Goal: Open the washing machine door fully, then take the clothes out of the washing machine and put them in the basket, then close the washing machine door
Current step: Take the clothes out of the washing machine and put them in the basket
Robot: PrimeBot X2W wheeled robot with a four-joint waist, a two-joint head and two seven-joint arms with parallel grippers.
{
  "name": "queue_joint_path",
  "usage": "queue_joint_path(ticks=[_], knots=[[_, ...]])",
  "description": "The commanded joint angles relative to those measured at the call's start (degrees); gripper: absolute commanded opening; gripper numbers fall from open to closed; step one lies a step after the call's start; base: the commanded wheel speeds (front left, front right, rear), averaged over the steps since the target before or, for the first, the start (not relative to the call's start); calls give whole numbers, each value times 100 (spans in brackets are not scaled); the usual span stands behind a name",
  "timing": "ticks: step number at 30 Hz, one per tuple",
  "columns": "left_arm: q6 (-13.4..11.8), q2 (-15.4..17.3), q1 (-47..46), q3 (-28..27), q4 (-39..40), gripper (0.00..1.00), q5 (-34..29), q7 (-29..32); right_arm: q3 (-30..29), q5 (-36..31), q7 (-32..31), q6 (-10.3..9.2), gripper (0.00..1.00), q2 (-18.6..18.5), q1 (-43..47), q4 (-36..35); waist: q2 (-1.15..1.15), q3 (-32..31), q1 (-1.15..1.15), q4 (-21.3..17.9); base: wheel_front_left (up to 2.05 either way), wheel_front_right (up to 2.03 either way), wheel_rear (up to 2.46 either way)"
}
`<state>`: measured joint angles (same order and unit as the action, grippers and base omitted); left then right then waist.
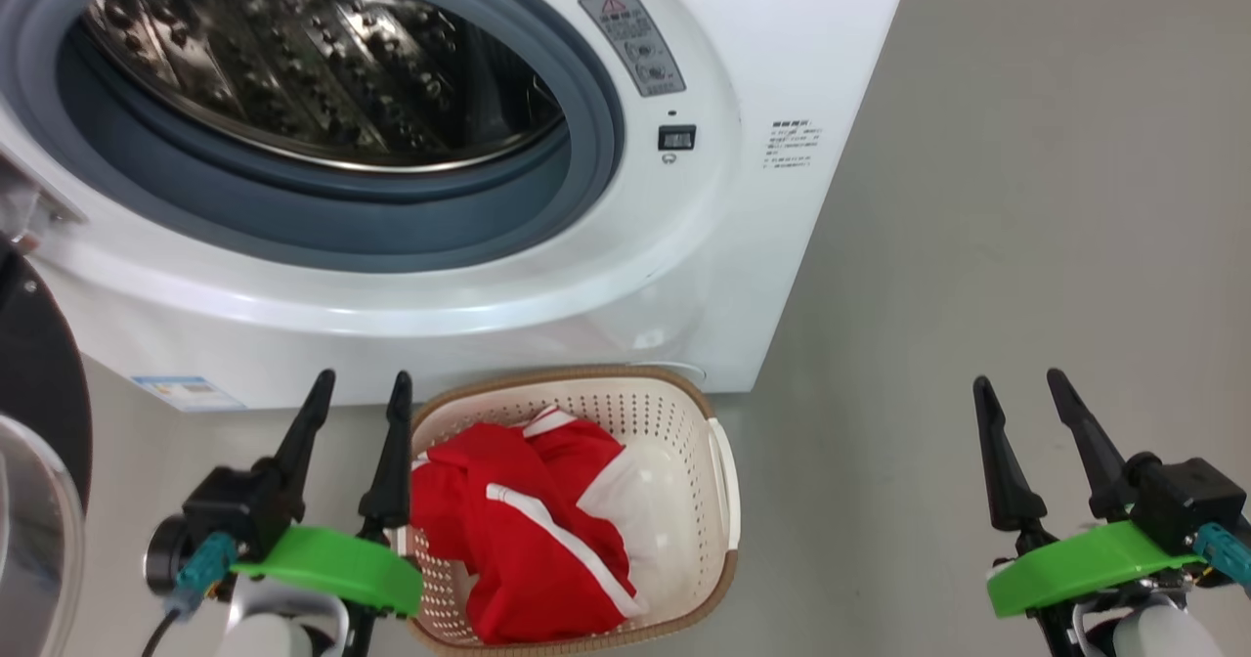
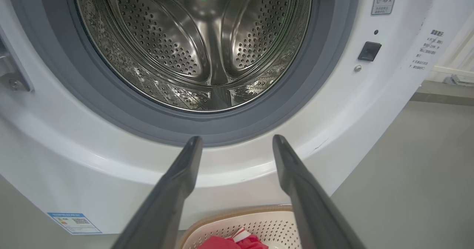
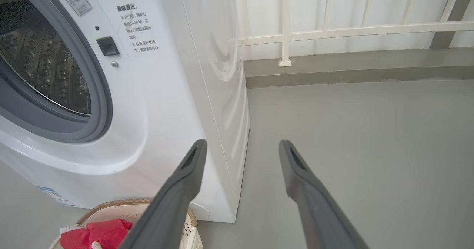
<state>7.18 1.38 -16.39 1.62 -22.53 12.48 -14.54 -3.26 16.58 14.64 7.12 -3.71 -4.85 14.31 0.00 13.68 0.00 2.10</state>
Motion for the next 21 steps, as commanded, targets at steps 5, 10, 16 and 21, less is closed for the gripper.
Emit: queue_joint_path(ticks=[5,10,16,21], knots=[[30,150,364,-306,498,100,-106,-46,48,7,36,36,100,-111,201,-132,0,-319,0,27,0,0,0],[30,158,675,-410,865,100,-140,-46,22,16,36,36,100,-127,354,-155,0,-459,0,46,0,0,0],[30,163,1044,-495,1166,100,-182,-46,-20,30,36,36,100,-134,562,-211,0,-583,0,71,0,0,0],[30,162,1334,-584,1369,100,-189,-46,-84,37,36,36,100,-140,726,-282,0,-630,0,76,0,0,0]])
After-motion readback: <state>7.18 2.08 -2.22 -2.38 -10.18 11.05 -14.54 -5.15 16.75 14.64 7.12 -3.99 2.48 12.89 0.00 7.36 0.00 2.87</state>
